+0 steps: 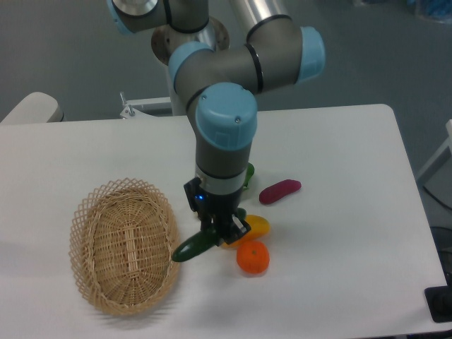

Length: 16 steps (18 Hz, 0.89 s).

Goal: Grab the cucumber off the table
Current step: 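Lift the cucumber and carry it toward the wicker basket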

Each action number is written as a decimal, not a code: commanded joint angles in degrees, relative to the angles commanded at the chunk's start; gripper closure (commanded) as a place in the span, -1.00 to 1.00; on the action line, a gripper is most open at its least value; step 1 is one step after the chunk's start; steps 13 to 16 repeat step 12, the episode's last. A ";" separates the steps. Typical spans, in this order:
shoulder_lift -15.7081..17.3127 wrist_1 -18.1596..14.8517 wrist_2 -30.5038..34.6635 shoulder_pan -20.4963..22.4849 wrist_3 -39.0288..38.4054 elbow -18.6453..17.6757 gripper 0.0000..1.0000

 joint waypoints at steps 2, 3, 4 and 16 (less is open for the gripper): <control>0.00 0.00 0.09 0.17 0.00 0.00 0.38; 0.00 0.00 0.09 0.26 0.00 0.09 0.38; 0.00 0.00 0.17 0.35 0.00 0.09 0.38; 0.35 0.00 0.26 0.62 0.09 -0.26 0.38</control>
